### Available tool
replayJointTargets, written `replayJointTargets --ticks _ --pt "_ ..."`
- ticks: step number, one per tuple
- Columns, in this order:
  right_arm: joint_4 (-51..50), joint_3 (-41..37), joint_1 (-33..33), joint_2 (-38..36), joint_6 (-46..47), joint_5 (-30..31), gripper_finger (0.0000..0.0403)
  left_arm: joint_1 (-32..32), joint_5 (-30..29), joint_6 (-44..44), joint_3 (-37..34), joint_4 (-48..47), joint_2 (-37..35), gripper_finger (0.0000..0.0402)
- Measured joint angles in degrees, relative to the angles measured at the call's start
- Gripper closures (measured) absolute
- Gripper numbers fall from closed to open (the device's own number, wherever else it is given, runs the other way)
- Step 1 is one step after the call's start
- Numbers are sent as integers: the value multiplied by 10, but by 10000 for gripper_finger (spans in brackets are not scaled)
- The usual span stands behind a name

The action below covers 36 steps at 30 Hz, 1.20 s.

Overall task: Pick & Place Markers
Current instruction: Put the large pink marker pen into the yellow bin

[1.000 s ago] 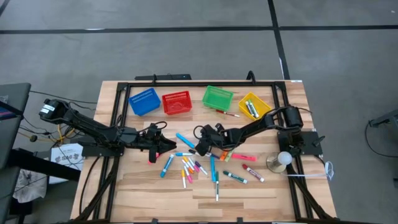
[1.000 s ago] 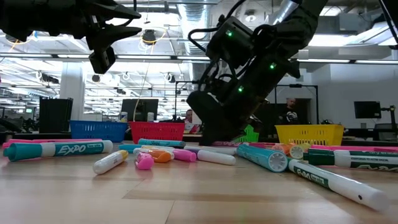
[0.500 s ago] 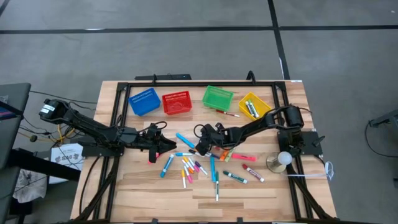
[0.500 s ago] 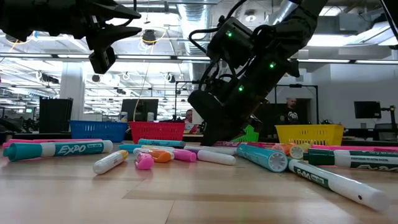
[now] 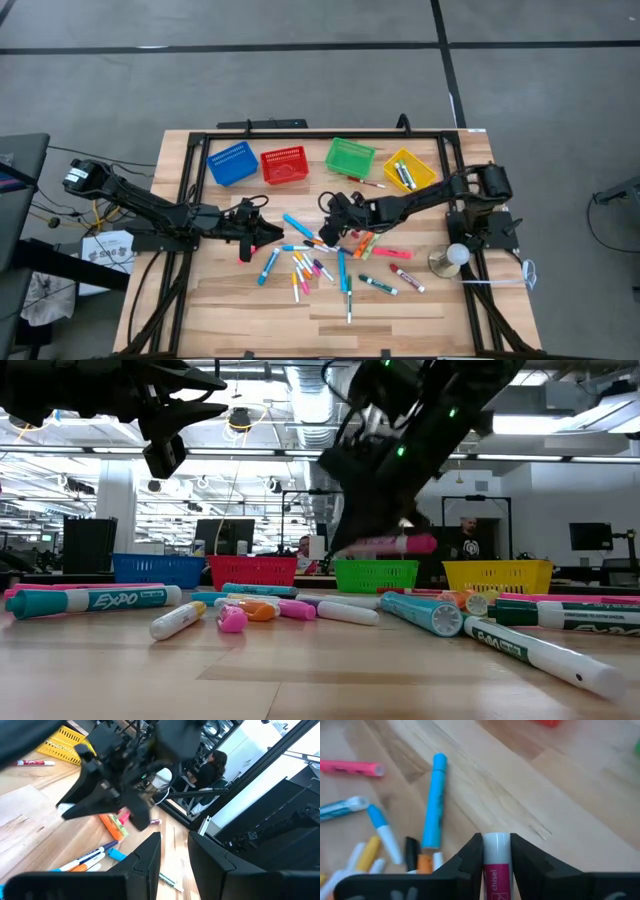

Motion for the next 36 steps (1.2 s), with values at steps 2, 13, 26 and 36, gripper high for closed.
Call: replayJointTargets --ticks 2,13,26,36 --pt "-21 0 -1 -16 0 2 324 0 0 0 0 0 0 305" --pt "-62 0 -26 -128 -1 7 323 0 0 0 0 0 0 305" --pt "-160 1 -66 -236 -30 8 322 0 0 0 0 0 0 305" --pt "-307 1 -121 -292 -41 20 321 0 0 0 0 0 0 305"
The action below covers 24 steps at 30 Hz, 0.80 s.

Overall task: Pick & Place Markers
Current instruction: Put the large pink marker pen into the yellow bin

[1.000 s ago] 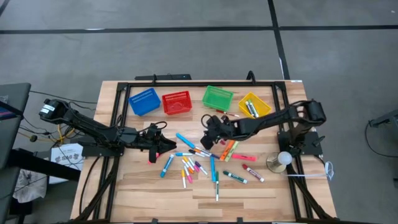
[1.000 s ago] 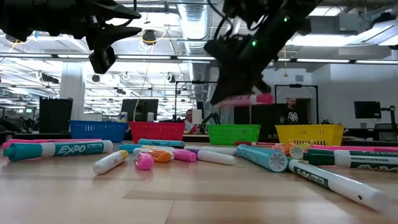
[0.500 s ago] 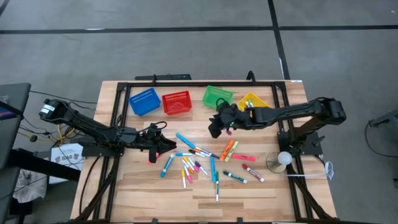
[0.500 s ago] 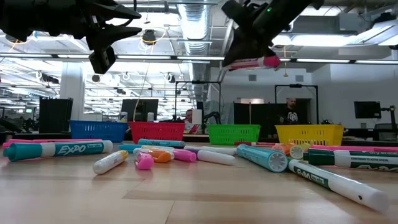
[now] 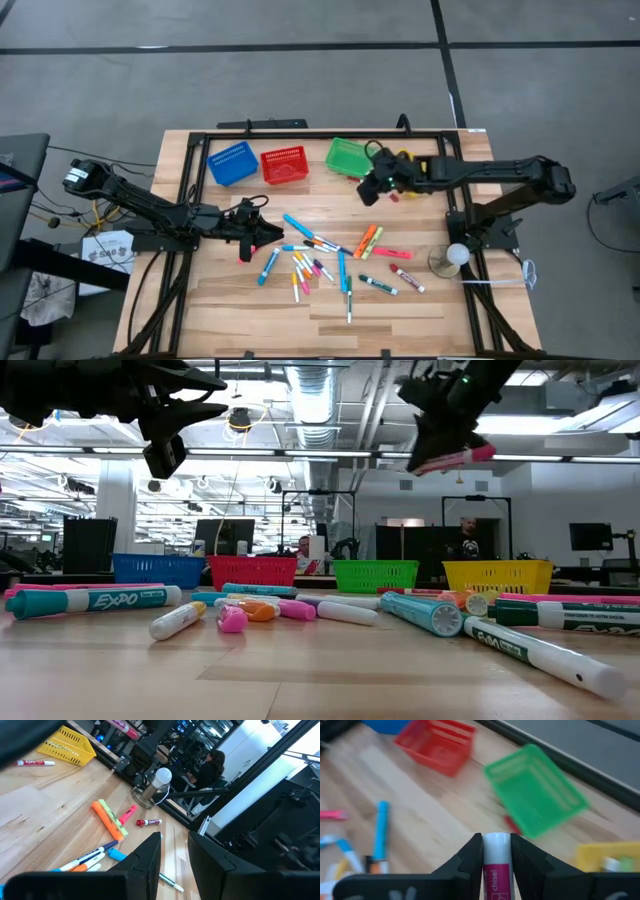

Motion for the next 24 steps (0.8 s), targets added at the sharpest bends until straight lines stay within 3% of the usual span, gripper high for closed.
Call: replayJointTargets --ticks 10,24 --pt "-109 0 -71 -18 -18 34 321 0 0 0 0 0 0 305" --pt "-92 -57 -124 -14 -66 107 321 0 0 0 0 0 0 305"
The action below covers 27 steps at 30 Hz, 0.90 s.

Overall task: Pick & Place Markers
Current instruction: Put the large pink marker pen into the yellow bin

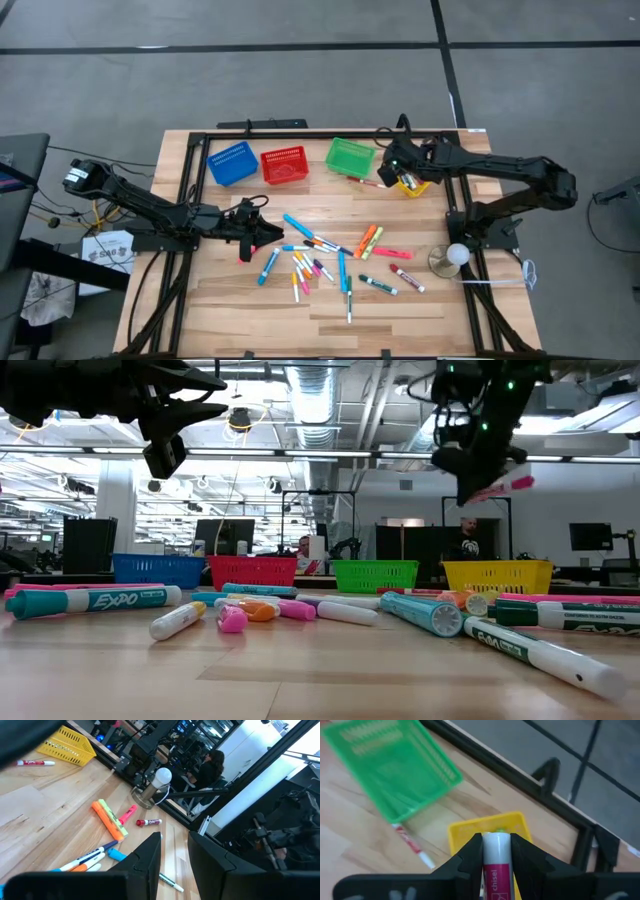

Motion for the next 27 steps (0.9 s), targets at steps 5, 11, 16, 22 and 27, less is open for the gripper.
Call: replayJointTargets --ticks 5,11,16,22,27 --pt "41 -50 -23 0 2 0 321 0 0 0 0 0 0 305" --pt "95 -93 -48 0 2 0 321 -7 0 0 0 0 0 305" --pt "139 -121 -71 0 1 1 321 -11 0 0 0 0 0 305" --pt "193 -153 -98 1 -13 -1 321 -12 0 0 0 0 0 305" --pt "206 -154 -114 1 -24 -3 321 -12 0 2 0 0 0 305"
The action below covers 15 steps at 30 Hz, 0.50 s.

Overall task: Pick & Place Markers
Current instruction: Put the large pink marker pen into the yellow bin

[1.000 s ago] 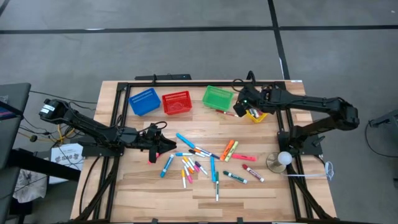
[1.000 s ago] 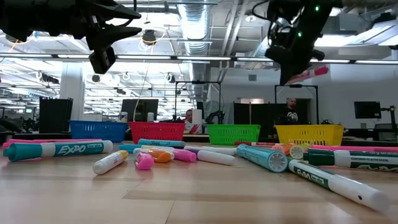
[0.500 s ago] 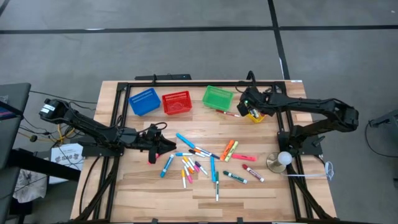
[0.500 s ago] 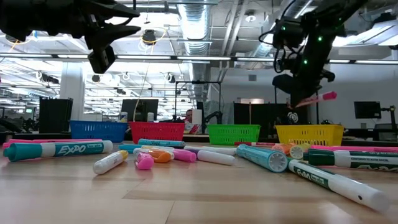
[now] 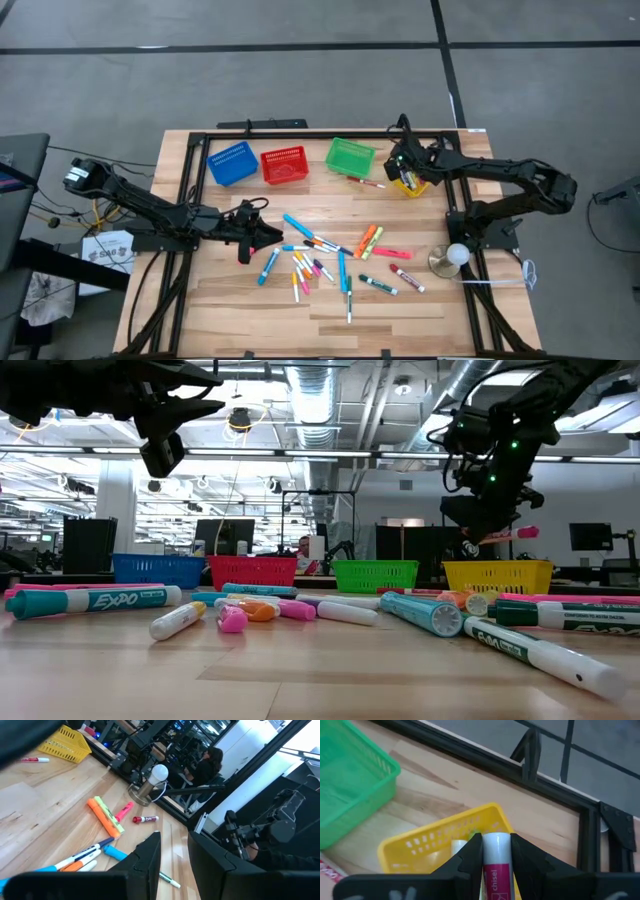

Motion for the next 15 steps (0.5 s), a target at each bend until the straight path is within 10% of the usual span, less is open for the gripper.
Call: replayJointTargets --ticks 15 --pt "6 0 -34 0 -6 -13 321 2 -9 41 0 0 0 305"
